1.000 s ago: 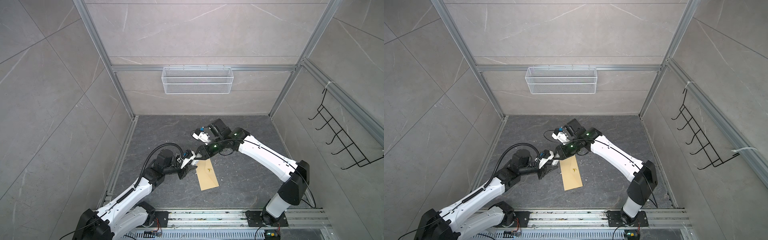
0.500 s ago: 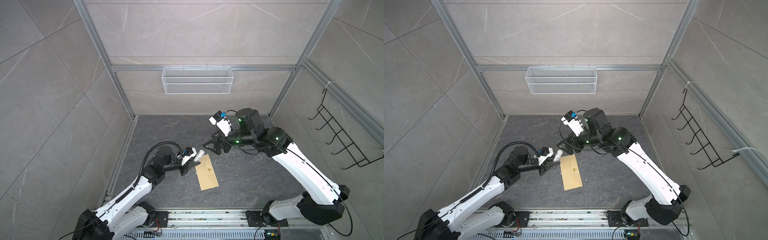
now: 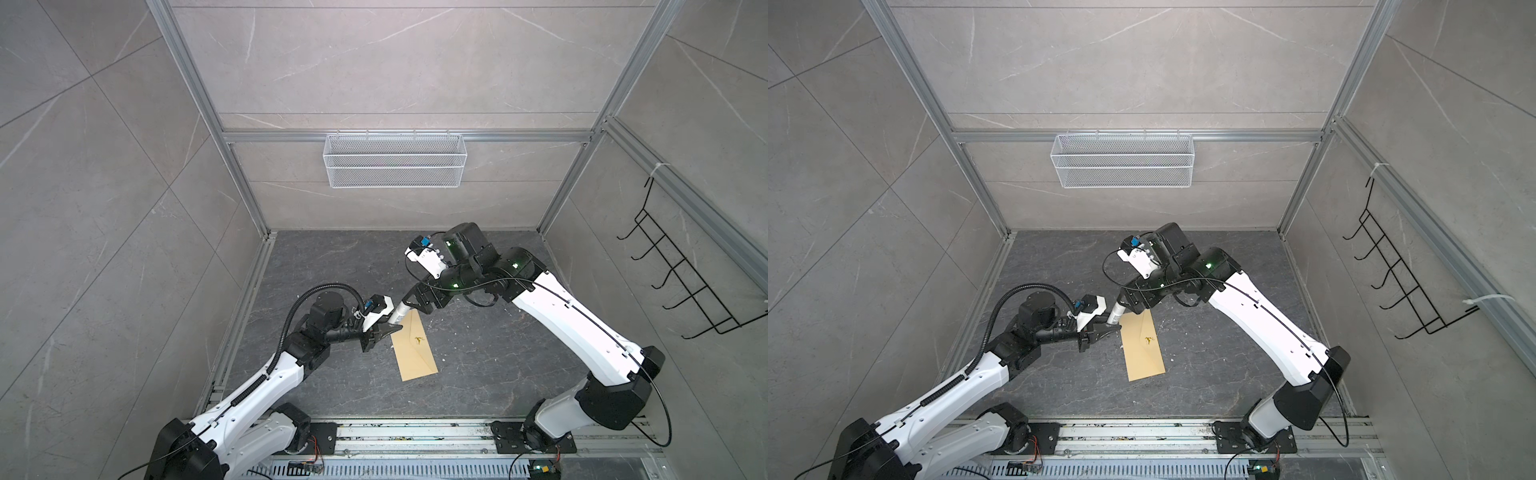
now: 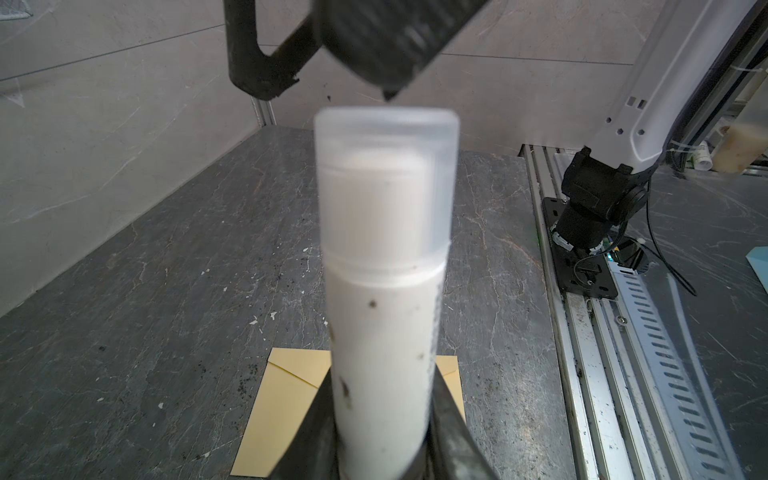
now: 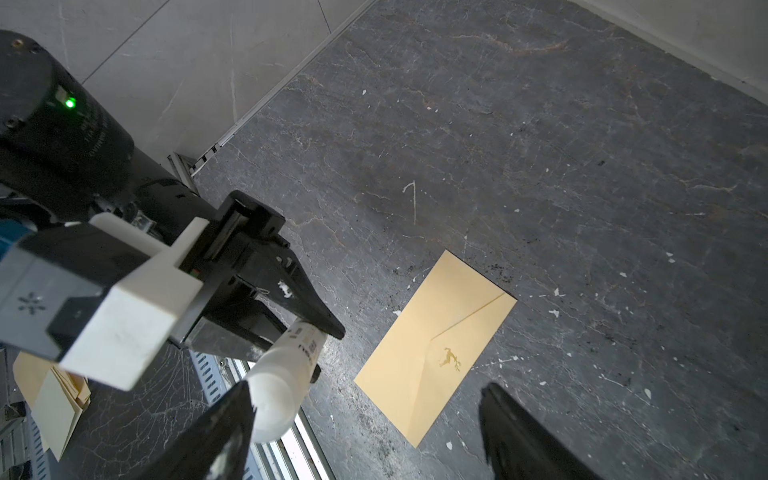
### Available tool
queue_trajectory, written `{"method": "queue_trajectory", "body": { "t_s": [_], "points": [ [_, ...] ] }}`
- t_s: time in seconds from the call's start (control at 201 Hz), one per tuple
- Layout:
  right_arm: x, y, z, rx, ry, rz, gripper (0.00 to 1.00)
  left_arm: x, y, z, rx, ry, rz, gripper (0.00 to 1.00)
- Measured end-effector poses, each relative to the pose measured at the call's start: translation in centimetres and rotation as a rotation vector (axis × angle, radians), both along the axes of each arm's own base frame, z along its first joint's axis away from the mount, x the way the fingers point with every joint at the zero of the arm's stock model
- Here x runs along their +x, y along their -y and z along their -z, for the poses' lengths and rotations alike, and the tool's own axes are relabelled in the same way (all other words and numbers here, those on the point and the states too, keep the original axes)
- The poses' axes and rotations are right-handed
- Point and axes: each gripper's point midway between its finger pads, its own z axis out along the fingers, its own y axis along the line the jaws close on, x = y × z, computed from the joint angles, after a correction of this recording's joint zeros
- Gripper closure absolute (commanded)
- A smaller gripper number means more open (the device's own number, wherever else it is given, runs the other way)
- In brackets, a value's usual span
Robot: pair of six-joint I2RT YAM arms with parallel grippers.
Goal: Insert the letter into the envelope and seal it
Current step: 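Move the right gripper to the capped glue stick held by the left gripper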
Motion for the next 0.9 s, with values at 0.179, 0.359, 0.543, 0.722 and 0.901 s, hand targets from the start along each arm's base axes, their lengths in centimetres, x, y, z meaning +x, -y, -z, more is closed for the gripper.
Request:
{"method": "queue_trajectory", "body": {
  "t_s": [0.179, 0.359, 0.543, 0.722, 0.901],
  "points": [
    [0.0, 0.0, 0.7, -0.016, -0.011, -0.008, 0.18, -0.1, -0.1, 0.4, 0.009, -0.013, -0.001, 1.0],
    [0.0, -0.4, 1.9, -0.025, -0.047, -0.023, 0.22, -0.2, -0.3, 1.3, 0.029, -0.039, -0.009, 1.0],
    [-0.2, -0.5, 3.6, -0.046, -0.096, -0.032, 0.25, -0.6, -0.6, 2.9, 0.063, -0.086, -0.014, 1.0],
    [-0.2, -0.6, 3.8, -0.038, -0.103, -0.034, 0.27, -0.5, -0.7, 3.1, 0.069, -0.089, -0.023, 1.0],
    [0.2, -0.4, 2.3, -0.01, -0.05, -0.006, 0.22, -0.1, -0.5, 2.4, 0.047, -0.071, -0.031, 1.0]
  ]
}}
